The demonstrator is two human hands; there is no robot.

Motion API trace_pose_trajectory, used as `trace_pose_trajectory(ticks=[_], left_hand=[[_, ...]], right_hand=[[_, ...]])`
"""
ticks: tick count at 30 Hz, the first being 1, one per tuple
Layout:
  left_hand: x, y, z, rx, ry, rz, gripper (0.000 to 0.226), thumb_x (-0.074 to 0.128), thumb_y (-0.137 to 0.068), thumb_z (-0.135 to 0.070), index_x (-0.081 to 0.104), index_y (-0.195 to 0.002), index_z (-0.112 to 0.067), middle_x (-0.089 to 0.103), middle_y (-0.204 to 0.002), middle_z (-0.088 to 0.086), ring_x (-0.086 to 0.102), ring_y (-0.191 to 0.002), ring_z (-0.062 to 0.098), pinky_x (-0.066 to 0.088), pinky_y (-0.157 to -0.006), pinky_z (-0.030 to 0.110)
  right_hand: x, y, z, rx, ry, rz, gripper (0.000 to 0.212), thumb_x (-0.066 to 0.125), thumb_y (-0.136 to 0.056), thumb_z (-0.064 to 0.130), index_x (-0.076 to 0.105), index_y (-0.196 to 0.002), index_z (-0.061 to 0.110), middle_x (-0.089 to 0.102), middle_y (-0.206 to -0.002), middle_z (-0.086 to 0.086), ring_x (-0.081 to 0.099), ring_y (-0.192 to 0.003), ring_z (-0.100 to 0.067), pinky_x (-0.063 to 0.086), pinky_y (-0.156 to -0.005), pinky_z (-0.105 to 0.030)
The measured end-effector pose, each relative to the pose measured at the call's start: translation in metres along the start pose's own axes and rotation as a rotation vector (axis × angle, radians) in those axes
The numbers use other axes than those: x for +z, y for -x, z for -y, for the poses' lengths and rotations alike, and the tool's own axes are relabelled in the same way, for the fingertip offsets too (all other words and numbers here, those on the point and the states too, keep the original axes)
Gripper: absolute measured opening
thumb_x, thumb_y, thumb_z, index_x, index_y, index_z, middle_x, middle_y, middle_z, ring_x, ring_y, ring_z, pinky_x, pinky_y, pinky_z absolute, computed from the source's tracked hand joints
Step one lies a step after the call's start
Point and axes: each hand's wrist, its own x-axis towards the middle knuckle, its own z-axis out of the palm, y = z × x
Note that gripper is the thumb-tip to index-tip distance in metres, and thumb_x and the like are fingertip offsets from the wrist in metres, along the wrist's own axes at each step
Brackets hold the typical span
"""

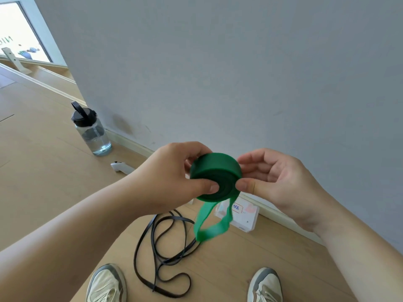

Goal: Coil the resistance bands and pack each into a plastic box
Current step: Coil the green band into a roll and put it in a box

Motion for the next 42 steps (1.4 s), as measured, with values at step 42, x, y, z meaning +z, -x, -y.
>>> trace_pose_trajectory(ticks=[42], left_hand=[[0.006, 0.001, -0.003, 0.096, -0.143, -0.042, 0.058, 0.084, -0.080, -0.033, 0.060, -0.132, -0.044, 0.064, -0.109, -0.024, 0.059, -0.097, -0.009, 0.048, -0.086, 0.015]], right_hand=[[0.021, 0.006, 0.001, -0.174, 0.428, -0.080, 0.026, 0.073, -0.092, 0.013, 0.070, -0.108, 0.034, 0.075, -0.098, 0.016, 0.072, -0.094, -0.008, 0.057, -0.086, -0.023]])
